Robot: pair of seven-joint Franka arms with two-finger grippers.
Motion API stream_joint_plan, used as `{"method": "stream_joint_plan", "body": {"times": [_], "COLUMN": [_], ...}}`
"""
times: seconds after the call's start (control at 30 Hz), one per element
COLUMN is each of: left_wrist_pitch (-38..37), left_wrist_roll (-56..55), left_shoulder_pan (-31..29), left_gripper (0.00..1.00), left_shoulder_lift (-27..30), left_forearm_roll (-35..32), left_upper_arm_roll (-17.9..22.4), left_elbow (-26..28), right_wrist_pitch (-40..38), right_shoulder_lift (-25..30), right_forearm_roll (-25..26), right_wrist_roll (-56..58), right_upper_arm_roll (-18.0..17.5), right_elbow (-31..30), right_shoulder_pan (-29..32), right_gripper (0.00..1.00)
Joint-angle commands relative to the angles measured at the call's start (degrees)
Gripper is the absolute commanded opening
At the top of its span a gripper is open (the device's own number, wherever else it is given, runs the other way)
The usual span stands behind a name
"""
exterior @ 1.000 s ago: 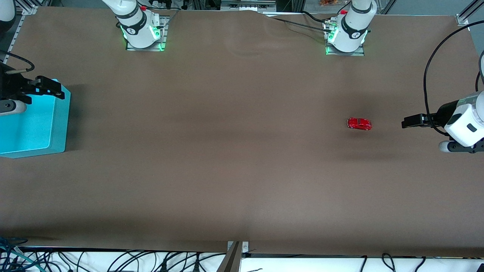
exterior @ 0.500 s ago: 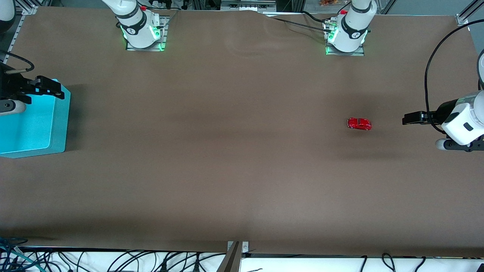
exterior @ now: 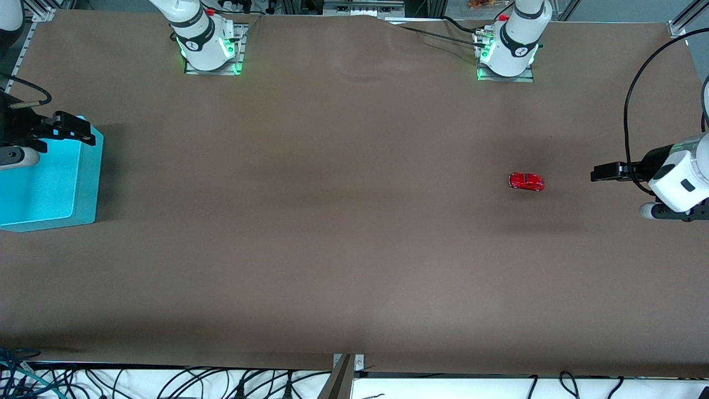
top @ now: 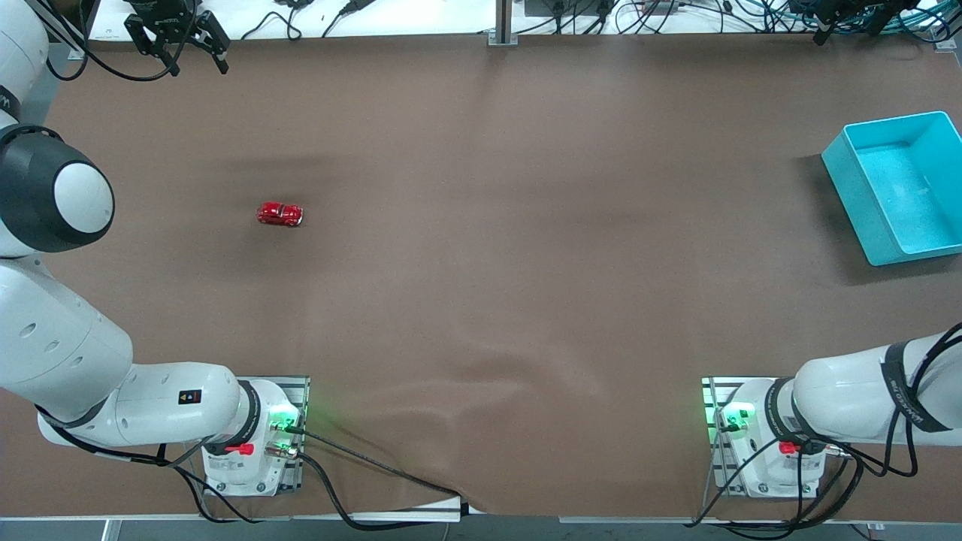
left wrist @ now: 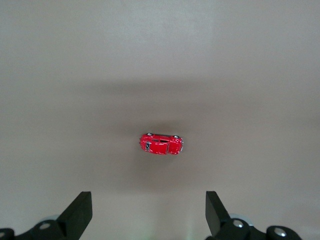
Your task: Wind red beetle toy and store in blue box
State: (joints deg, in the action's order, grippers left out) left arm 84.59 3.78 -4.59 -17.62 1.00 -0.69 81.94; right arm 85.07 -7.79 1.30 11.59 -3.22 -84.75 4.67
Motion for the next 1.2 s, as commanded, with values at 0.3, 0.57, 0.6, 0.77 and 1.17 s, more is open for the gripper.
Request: {"method": "stream_joint_plan", "body": {"times": [0.3,0.57,0.6,0.77,1.17], "left_wrist_pitch": [-0.83,-2.15,-2.41,-2.42,-2.68], "left_wrist_roll": [1.15,0.97,0.80,0.44,-0.78], "left_shoulder_pan": [-0.68,-0.86,-0.86,-0.86,-0.95], "left_gripper": [1.00,1.00,1.00,1.00,1.00], "left_shoulder_lift": [0.65,0.57,0.57,0.65,0.57], "left_forearm_roll": [1.47,1.47,1.47,1.47,1.47], "left_upper_arm_roll": [-0.10,-0.02,-0.02,-0.02,0.07], "left_elbow": [0.50,0.59,0.59,1.12,3.05], "right_wrist_pitch": [-0.08,0.01,0.01,0.01,0.10], "right_shoulder_lift": [-0.47,-0.47,-0.47,-0.47,-0.47], "right_forearm_roll": [0.29,-0.15,-0.07,0.11,0.55], "right_wrist_roll": [-0.61,-0.61,-0.61,-0.61,-0.61], "right_upper_arm_roll": [-0.12,-0.12,-0.21,-0.21,-0.21], "right_elbow": [0.72,0.90,0.90,0.90,0.81], "right_shoulder_pan": [-0.19,-0.19,-0.19,-0.27,-0.54], "right_gripper": [1.00,1.00,1.00,1.00,1.00]}}
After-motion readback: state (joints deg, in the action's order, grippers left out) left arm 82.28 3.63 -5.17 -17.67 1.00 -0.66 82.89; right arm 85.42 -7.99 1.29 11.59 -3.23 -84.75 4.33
